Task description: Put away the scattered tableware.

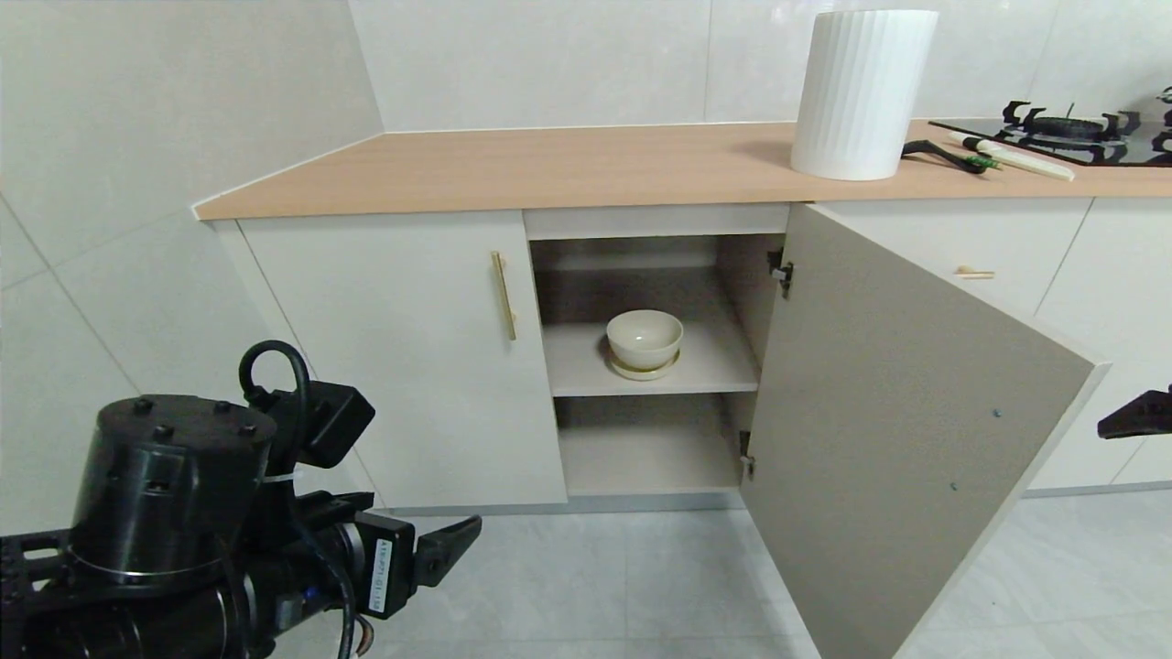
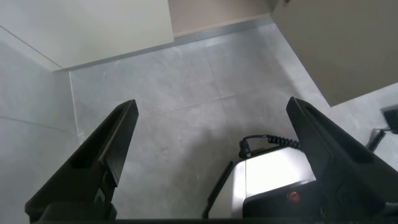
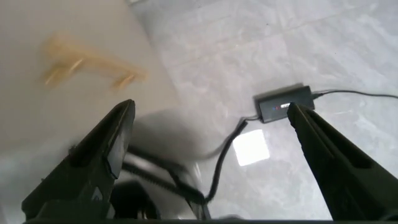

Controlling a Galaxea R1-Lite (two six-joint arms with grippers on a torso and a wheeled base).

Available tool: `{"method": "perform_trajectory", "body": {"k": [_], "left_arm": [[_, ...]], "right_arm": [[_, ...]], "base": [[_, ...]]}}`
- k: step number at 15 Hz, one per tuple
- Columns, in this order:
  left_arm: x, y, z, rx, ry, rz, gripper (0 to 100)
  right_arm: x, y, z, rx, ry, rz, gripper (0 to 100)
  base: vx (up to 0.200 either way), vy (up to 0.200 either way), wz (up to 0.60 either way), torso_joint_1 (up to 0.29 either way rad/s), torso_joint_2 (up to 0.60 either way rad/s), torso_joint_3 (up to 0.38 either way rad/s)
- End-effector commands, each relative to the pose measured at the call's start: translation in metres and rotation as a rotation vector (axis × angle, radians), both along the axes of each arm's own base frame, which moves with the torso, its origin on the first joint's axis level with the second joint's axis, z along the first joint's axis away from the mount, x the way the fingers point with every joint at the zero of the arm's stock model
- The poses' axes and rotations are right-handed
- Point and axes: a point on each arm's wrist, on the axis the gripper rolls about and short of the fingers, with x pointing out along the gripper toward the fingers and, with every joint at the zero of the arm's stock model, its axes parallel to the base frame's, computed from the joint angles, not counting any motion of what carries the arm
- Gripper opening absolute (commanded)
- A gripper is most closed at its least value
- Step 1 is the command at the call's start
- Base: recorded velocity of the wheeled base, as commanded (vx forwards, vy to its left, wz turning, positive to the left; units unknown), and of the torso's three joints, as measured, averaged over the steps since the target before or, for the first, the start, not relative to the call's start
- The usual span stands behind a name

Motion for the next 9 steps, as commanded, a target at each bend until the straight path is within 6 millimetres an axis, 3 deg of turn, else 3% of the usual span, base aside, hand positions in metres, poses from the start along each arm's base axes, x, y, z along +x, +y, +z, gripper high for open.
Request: {"method": "perform_trajectory", "body": {"k": [1,4,9], "left_arm": [[0.000,0.000,0.000,0.000,0.000,0.001,100],[0.000,0.000,0.000,-0.002,0.000,0.002,100],[0.000,0.000,0.001,-0.005,-0.004,0.003,100]], "right_arm": [[0.026,-0.006,-0.023,0.019,0.066,-0.014,100],[0.042,-0.005,-0.033,0.057,0.015,-0.051,100],[0.046,0.033,-0.053,0.086,0.025,0.065,100]], "base": [[0.000,0.000,0.00,0.000,0.00,0.000],[0.000,0.000,0.00,0.000,0.00,0.000],[0.000,0.000,0.00,0.000,0.00,0.000]]}}
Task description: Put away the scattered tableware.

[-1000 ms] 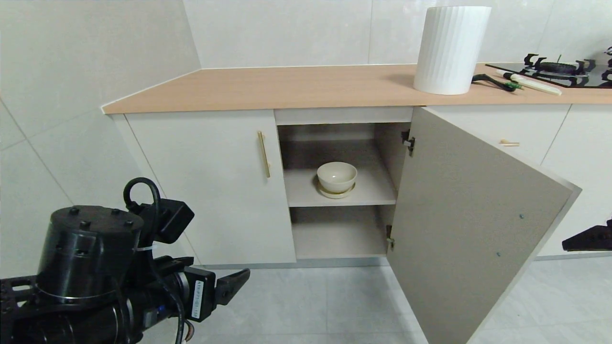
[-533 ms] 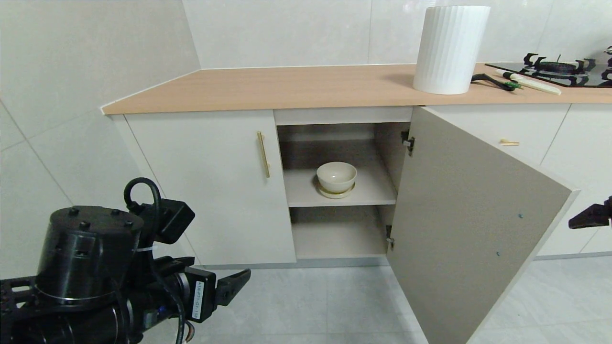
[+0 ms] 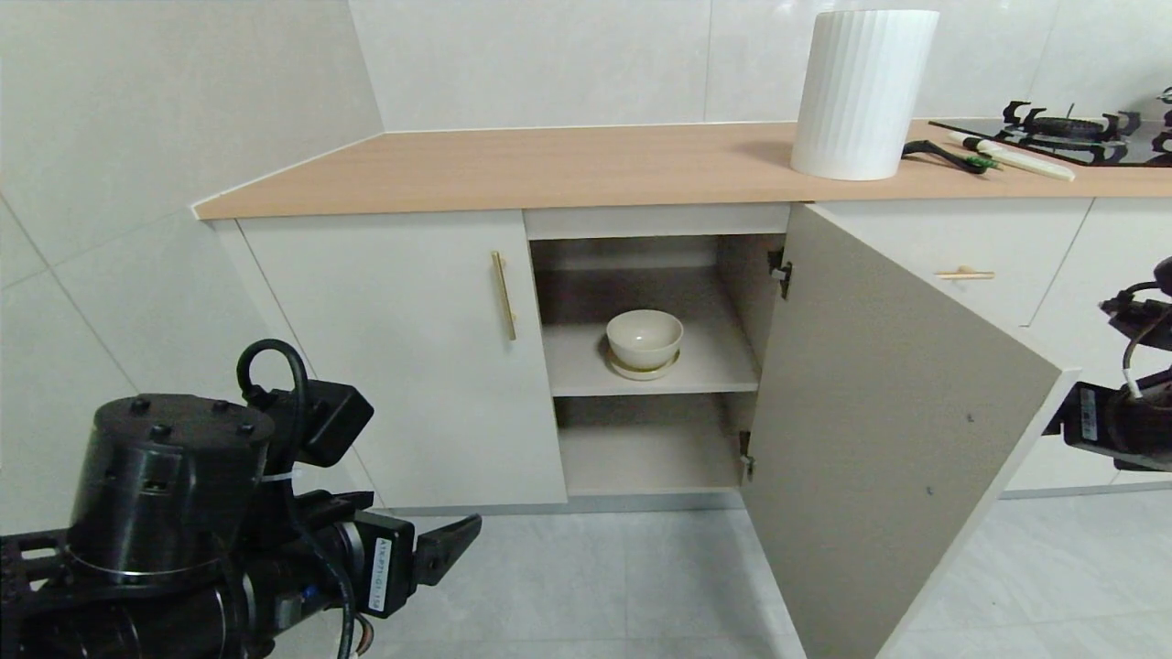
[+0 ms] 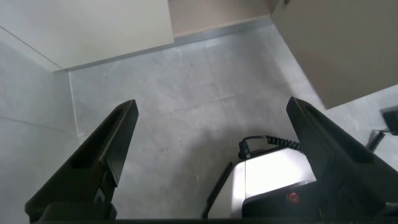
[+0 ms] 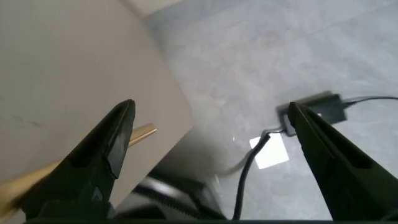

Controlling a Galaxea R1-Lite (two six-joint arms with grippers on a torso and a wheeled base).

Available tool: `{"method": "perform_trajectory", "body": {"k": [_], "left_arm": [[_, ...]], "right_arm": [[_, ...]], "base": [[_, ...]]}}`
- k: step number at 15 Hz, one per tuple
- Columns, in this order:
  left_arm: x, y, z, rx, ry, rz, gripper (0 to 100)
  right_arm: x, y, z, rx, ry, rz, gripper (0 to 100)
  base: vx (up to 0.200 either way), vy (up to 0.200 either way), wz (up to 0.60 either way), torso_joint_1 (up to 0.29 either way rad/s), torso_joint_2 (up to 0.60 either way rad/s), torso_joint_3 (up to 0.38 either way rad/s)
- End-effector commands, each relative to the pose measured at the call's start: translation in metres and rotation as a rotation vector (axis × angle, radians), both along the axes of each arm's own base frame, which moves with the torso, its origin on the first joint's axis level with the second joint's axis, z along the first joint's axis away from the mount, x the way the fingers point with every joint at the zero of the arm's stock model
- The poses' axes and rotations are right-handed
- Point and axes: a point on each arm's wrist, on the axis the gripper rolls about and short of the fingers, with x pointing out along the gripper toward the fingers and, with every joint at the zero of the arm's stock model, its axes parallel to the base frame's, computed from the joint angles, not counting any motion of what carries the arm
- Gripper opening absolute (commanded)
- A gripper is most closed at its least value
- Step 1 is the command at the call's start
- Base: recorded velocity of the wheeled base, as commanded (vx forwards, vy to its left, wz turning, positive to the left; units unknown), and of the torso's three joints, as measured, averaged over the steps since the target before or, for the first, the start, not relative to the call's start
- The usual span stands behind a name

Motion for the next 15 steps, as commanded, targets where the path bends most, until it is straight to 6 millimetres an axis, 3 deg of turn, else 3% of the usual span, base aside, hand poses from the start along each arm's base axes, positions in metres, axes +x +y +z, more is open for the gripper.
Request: {"method": "perform_trajectory", "body": {"k": [1,2,9,11,13,15], "left_arm": [[0.000,0.000,0.001,-0.003,-0.003,0.001,100],[0.000,0.000,0.001,-0.003,-0.005,0.001,100],[0.000,0.000,0.003,-0.008,-0.009,0.000,100],[0.000,0.000,0.003,-0.010,-0.008,-0.001,100],[0.000,0.000,0.003,-0.010,-0.008,-0.001,100],[0.000,0.000,0.003,-0.010,-0.010,-0.001,100]], "right_arm": [[0.000,0.018,-0.008,0.016,0.027,0.055,100],[-0.001,0.025,-0.008,0.022,0.028,0.073,100],[0.019,0.126,-0.006,0.079,-0.058,0.374,100],[0.026,0.141,-0.007,0.083,-0.059,0.411,100],[0.050,0.167,-0.014,0.082,-0.056,0.449,100],[0.060,0.172,-0.020,0.081,-0.049,0.449,100]], "base": [[0.000,0.000,0.00,0.000,0.00,0.000],[0.000,0.000,0.00,0.000,0.00,0.000],[0.000,0.000,0.00,0.000,0.00,0.000],[0.000,0.000,0.00,0.000,0.00,0.000],[0.000,0.000,0.00,0.000,0.00,0.000],[0.000,0.000,0.00,0.000,0.00,0.000]]}}
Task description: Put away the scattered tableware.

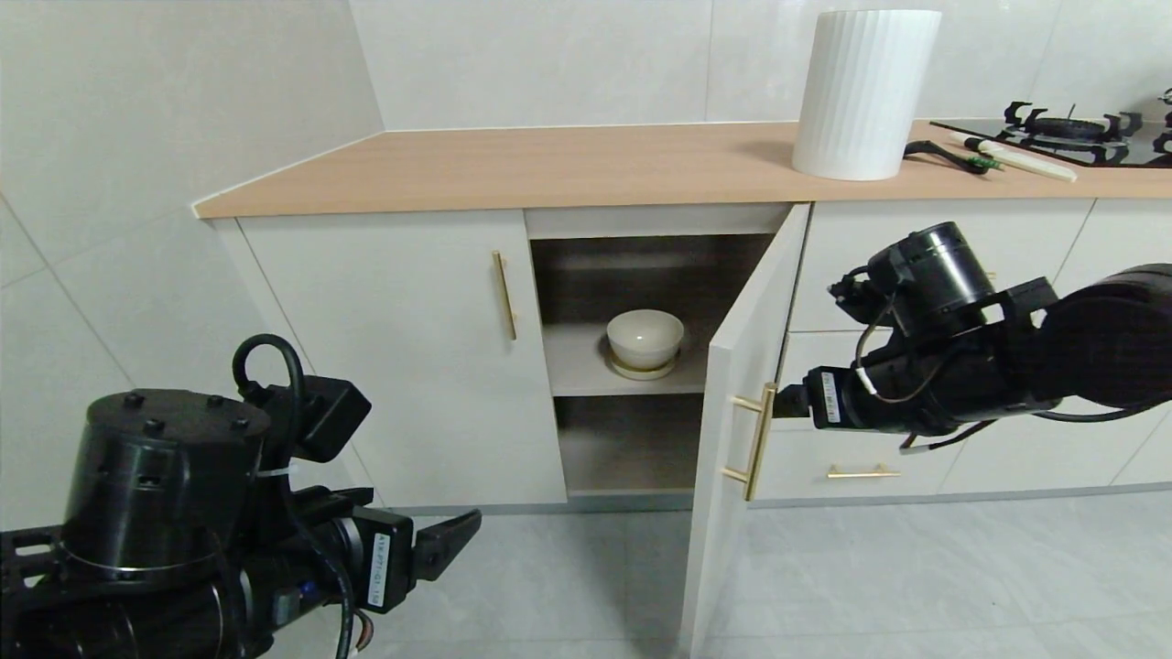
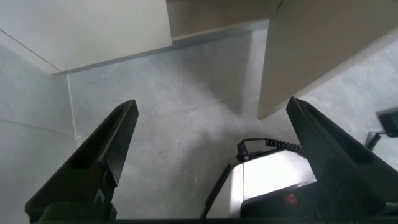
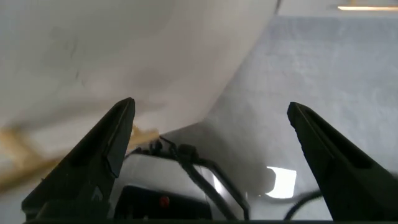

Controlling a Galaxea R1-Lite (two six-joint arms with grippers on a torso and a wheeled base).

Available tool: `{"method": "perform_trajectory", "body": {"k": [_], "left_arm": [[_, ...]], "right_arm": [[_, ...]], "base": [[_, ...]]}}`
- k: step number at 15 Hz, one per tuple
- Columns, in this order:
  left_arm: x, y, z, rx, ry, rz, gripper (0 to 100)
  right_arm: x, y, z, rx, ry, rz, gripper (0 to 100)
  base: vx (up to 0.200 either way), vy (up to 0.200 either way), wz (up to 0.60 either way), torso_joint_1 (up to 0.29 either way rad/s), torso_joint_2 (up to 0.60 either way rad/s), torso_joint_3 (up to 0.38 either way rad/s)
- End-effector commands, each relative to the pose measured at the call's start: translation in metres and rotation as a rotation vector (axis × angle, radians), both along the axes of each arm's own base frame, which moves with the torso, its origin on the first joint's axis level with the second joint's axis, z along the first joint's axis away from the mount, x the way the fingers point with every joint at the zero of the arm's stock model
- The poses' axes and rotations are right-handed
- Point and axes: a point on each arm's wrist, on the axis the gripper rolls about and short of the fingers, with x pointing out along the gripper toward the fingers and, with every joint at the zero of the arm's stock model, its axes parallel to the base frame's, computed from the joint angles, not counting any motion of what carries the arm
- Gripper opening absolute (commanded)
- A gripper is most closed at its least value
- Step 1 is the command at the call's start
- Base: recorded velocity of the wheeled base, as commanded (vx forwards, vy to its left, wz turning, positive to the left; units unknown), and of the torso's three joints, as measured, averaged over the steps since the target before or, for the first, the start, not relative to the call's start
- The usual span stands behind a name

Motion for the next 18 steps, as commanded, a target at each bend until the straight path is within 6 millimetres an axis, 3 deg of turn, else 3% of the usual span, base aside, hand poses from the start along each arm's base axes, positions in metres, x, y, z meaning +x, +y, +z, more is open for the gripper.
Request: {"method": "perform_trajectory", "body": {"k": [1,3,9,18], "left_arm": [[0.001,0.000,0.001,-0.004,-0.004,0.002,100],[0.001,-0.001,-0.001,-0.006,-0.001,0.000,100],[-0.001,-0.002,-0.002,-0.001,0.002,-0.014,100],[-0.001,-0.002,-0.001,-0.003,-0.002,-0.013,100]], "right_arm": [[0.022,0.016,-0.022,-0.020,0.043,0.009,100],[0.034,0.022,-0.028,-0.002,0.045,-0.011,100],[0.034,0.023,-0.031,0.015,0.058,-0.034,100],[0.052,0.037,-0.041,0.153,-0.006,-0.101,100]], "base": [[0.000,0.000,0.00,0.000,0.00,0.000],[0.000,0.000,0.00,0.000,0.00,0.000],[0.000,0.000,0.00,0.000,0.00,0.000],[0.200,0.000,0.00,0.001,0.00,0.000]]}}
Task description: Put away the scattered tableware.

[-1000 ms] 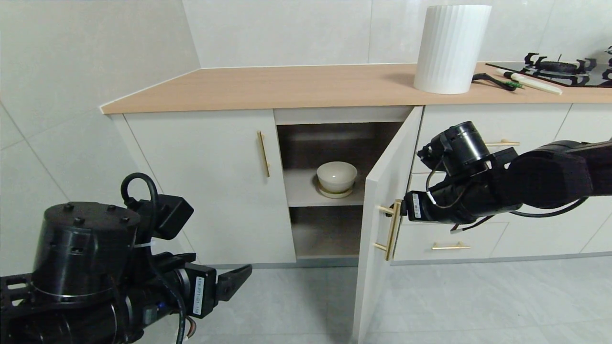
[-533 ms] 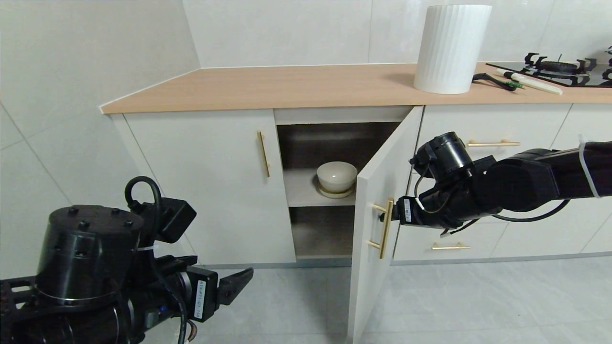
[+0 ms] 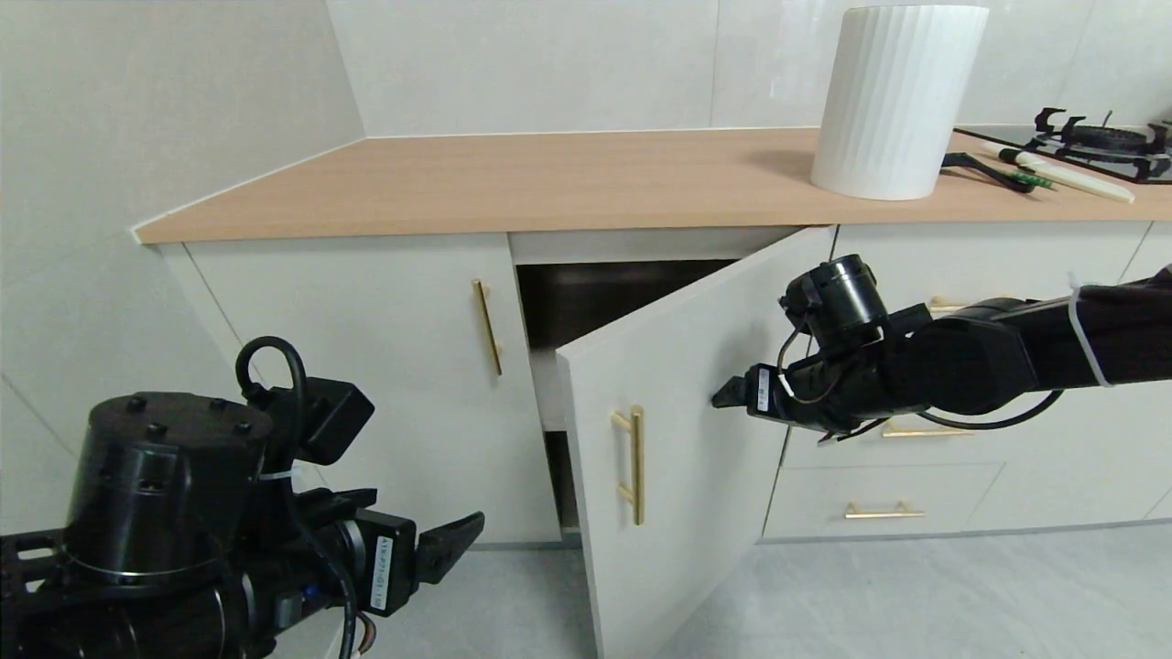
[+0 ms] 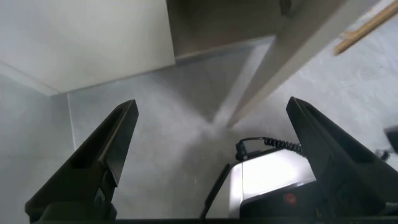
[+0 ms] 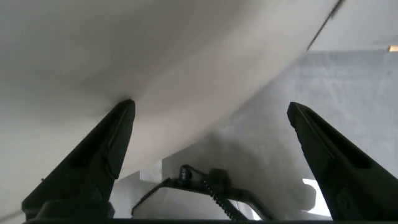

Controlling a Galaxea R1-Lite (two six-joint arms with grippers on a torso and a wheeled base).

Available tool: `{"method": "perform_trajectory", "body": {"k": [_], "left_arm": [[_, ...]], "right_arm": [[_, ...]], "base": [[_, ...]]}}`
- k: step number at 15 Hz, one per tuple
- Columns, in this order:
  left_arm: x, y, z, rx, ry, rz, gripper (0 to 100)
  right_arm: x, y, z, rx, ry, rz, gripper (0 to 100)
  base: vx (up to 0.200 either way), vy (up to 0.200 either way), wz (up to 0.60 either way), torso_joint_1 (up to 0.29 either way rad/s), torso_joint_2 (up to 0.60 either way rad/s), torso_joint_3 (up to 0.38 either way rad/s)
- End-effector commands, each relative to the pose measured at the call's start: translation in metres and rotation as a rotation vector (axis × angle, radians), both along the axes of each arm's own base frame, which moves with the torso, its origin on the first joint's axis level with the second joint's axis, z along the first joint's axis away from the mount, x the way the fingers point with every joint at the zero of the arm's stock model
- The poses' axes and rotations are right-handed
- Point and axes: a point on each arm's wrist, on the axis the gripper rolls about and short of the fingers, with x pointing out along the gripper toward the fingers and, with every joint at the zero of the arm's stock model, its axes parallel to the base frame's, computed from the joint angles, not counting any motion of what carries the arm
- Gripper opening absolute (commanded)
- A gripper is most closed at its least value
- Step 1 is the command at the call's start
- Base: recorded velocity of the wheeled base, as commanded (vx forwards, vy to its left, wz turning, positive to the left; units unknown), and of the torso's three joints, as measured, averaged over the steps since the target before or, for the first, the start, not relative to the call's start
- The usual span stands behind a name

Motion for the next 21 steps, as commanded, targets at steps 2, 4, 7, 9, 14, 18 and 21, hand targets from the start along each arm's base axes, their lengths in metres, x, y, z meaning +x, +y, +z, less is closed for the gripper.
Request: {"method": "perform_trajectory", "body": {"k": [2,4,7,9,14,18,21], "left_arm": [[0.000,0.000,0.001,-0.004,-0.005,0.001,100],[0.000,0.000,0.001,-0.004,-0.005,0.001,100],[0.000,0.000,0.001,-0.004,-0.005,0.001,100],[0.000,0.000,0.001,-0.004,-0.005,0.001,100],[-0.001,0.000,0.000,-0.002,-0.004,-0.002,100],[0.000,0.000,0.000,-0.002,-0.004,0.000,100],[0.000,0.000,0.000,-0.002,-0.004,0.000,100]], "right_arm": [[0.014,0.011,-0.012,0.076,-0.049,-0.041,100],[0.020,0.015,-0.016,0.116,-0.076,-0.060,100],[0.031,0.019,-0.019,0.174,-0.138,-0.105,100],[0.036,0.020,-0.021,0.180,-0.183,-0.152,100],[0.053,0.021,-0.026,0.181,-0.257,-0.228,100],[0.064,0.019,-0.025,0.183,-0.329,-0.300,100],[0.067,0.016,-0.022,0.186,-0.342,-0.314,100]], "base": [[0.000,0.000,0.00,0.000,0.00,0.000],[0.000,0.000,0.00,0.000,0.00,0.000],[0.000,0.000,0.00,0.000,0.00,0.000],[0.000,0.000,0.00,0.000,0.00,0.000],[0.000,0.000,0.00,0.000,0.00,0.000],[0.000,0.000,0.00,0.000,0.00,0.000],[0.000,0.000,0.00,0.000,0.00,0.000]]}}
